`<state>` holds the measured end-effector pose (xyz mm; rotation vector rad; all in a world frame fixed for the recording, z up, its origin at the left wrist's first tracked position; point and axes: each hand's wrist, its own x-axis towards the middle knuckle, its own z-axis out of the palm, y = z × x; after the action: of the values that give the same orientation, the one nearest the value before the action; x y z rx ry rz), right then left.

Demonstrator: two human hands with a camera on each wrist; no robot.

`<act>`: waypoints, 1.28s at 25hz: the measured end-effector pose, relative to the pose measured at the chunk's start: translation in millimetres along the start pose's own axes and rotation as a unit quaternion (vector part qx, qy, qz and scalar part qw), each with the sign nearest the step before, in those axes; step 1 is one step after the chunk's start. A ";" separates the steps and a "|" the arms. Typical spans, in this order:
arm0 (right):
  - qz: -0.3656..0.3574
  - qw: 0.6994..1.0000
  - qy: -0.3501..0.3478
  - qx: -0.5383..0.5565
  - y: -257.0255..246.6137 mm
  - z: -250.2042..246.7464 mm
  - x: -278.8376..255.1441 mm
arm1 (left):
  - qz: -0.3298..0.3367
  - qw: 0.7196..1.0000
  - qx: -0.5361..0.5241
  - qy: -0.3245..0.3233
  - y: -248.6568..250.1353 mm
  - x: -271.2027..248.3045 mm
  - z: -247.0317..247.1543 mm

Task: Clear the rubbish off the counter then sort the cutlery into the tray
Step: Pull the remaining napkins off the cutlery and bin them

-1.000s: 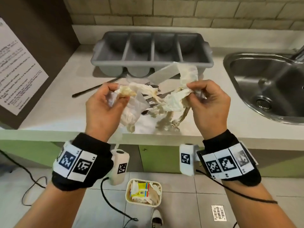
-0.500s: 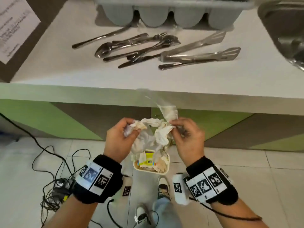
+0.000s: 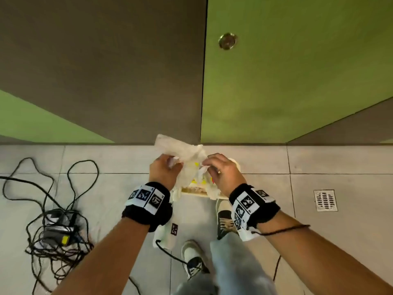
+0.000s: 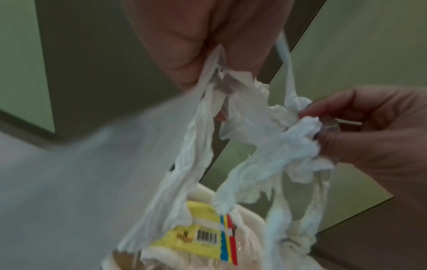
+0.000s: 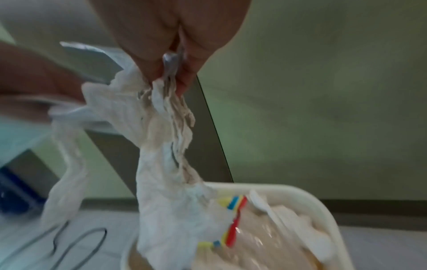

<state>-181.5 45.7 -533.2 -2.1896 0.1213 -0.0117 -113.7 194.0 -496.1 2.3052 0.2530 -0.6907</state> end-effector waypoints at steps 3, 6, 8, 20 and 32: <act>-0.017 0.994 -0.082 -0.073 50.4 33.8 -1.5 | -0.019 0.999 0.026 -0.031 -14.6 34.3 37.0; 0.030 0.974 -0.173 -0.141 93.2 49.9 12.3 | 0.035 0.982 0.170 -0.072 -24.7 60.8 75.3; 0.083 0.936 -0.281 -0.196 110.3 52.0 18.7 | 0.098 0.970 0.189 -0.116 -35.1 74.1 98.0; 0.213 0.787 -0.447 -0.368 173.3 92.1 17.2 | 0.145 0.833 0.476 -0.242 -72.9 114.3 159.5; 0.262 0.873 -0.277 -0.304 110.0 62.0 -22.3 | 0.078 0.924 0.349 -0.139 -60.6 93.8 126.5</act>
<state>-209.5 34.4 -657.8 -2.6024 0.4359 1.0848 -108.6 150.7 -659.1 2.7927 -0.3701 -1.1473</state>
